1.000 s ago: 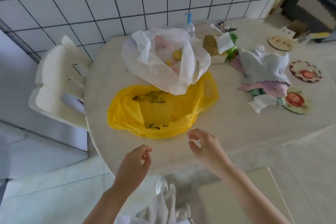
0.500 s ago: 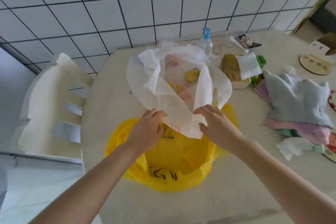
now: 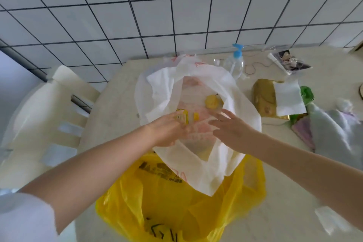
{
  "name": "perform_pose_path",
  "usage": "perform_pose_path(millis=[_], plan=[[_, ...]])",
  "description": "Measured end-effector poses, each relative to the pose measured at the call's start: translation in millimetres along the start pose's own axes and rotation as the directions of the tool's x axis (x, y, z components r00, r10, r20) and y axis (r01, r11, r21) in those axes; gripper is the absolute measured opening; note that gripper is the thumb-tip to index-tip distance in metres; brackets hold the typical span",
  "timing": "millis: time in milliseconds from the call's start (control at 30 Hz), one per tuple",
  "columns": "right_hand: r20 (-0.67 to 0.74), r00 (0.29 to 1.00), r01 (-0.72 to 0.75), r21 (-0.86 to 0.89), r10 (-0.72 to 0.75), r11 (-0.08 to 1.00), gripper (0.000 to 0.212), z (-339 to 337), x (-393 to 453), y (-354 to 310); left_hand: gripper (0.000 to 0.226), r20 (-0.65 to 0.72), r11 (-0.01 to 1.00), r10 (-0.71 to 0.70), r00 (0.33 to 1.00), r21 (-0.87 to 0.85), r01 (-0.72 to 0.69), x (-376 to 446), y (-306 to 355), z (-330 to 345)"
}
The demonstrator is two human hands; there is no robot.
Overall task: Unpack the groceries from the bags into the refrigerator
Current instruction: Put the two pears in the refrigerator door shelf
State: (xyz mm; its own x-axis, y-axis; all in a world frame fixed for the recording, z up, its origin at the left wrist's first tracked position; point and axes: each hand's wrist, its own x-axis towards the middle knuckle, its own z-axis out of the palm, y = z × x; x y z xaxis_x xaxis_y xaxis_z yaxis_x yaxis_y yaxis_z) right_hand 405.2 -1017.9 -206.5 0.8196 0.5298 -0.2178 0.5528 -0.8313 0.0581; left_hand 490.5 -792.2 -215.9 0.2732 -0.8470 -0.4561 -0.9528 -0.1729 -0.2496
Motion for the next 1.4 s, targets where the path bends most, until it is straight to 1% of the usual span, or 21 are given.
perform_pose_path(millis=[33, 100, 200, 233, 333, 400, 433, 500, 600, 667, 767, 867, 933, 967, 1033, 1100, 1200, 1267, 1300, 1333, 1400], plan=[[-0.008, 0.999, 0.036, 0.006, -0.036, 0.999, 0.015, 4, 1, 6, 0.066, -0.015, 1.0, 0.015, 1.0, -0.011, -0.015, -1, -3, 7], [-0.137, 0.987, 0.087, 0.007, -0.085, 0.996, 0.021, 15, -3, 15, 0.064, -0.101, 1.0, 0.009, 0.995, 0.009, -0.008, -8, -9, 19], [-0.343, 0.935, 0.108, 0.03, -0.091, 0.994, 0.03, 36, -14, 25, 0.038, -0.318, 0.998, -0.063, 0.946, -0.033, 0.055, -22, -12, 38], [-0.36, 0.93, 0.091, 0.023, -0.077, 0.996, 0.034, 39, -19, 28, 0.037, -0.348, 0.994, -0.112, 0.931, -0.042, 0.104, -31, -13, 42], [-0.314, 0.949, 0.027, 0.027, -0.017, 0.999, 0.053, 51, -36, 44, 0.053, -0.341, 0.964, -0.267, 0.901, -0.096, 0.249, -56, -15, 63], [-0.232, 0.972, -0.022, 0.043, 0.032, 0.999, 0.059, 57, -49, 56, 0.069, -0.295, 0.931, -0.364, 0.883, -0.136, 0.339, -71, -20, 78], [-0.178, 0.982, -0.049, 0.046, 0.056, 0.998, 0.062, 60, -54, 60, 0.071, -0.269, 0.918, -0.396, 0.878, -0.152, 0.367, -77, -24, 85], [-0.102, 0.991, -0.08, 0.051, 0.085, 0.995, 0.067, 65, -59, 66, 0.061, -0.222, 0.894, -0.439, 0.871, -0.209, 0.397, -86, -28, 94], [-0.147, 0.984, -0.091, 0.069, 0.101, 0.993, 0.057, 65, -55, 68, 0.051, -0.198, 0.879, -0.451, 0.87, -0.27, 0.393, -86, -26, 94], [-0.231, 0.963, -0.126, 0.083, 0.142, 0.989, 0.047, 55, -43, 68, 0.048, -0.273, 0.904, -0.41, 0.87, -0.249, 0.348, -80, -27, 86], [-0.34, 0.929, -0.124, 0.094, 0.148, 0.988, 0.033, 39, -21, 68, 0.044, -0.371, 0.941, -0.338, 0.865, -0.139, 0.308, -63, -32, 72], [-0.36, 0.923, -0.124, 0.056, 0.136, 0.991, 0.03, 35, 4, 74, 0.05, -0.285, 0.959, -0.284, 0.915, -0.06, 0.279, -43, -42, 65], [-0.322, 0.939, -0.121, 0.025, 0.122, 0.992, 0.042, 35, 21, 79, 0.066, -0.155, 0.971, -0.23, 0.961, 0.028, 0.237, -33, -51, 59], [-0.253, 0.962, -0.103, 0.002, 0.1, 0.995, 0.053, 33, 29, 80, 0.074, -0.091, 0.975, -0.202, 0.975, 0.071, 0.208, -29, -56, 57], [-0.033, 0.999, -0.046, -0.109, 0.043, 0.993, 0.08, 32, 41, 83, 0.085, 0.02, 0.975, -0.17, 0.985, 0.15, 0.165, -19, -67, 54], [0.101, 0.994, -0.019, -0.232, 0.044, 0.972, 0.097, 35, 50, 94, 0.092, 0.112, 0.959, -0.167, 0.98, 0.251, 0.135, -13, -80, 54], [0.1, 0.992, -0.035, -0.335, 0.072, 0.942, 0.102, 37, 58, 118, 0.092, 0.211, 0.937, -0.214, 0.954, 0.322, 0.139, -9, -104, 55], [0.139, 0.977, -0.085, -0.448, 0.164, 0.89, 0.1, 41, 59, 136, 0.084, 0.227, 0.923, -0.269, 0.936, 0.339, 0.183, -10, -120, 56], [0.204, 0.952, -0.102, -0.491, 0.227, 0.865, 0.096, 43, 60, 144, 0.08, 0.229, 0.917, -0.299, 0.926, 0.337, 0.212, -10, -127, 57], [0.248, 0.927, -0.119, -0.516, 0.281, 0.848, 0.093, 40, 61, 149, 0.076, 0.237, 0.913, -0.327, 0.915, 0.327, 0.242, -10, -134, 58], [0.266, 0.902, -0.162, -0.524, 0.341, 0.836, 0.09, 38, 64, 155, 0.066, 0.257, 0.904, -0.388, 0.885, 0.292, 0.311, -7, -145, 62]])
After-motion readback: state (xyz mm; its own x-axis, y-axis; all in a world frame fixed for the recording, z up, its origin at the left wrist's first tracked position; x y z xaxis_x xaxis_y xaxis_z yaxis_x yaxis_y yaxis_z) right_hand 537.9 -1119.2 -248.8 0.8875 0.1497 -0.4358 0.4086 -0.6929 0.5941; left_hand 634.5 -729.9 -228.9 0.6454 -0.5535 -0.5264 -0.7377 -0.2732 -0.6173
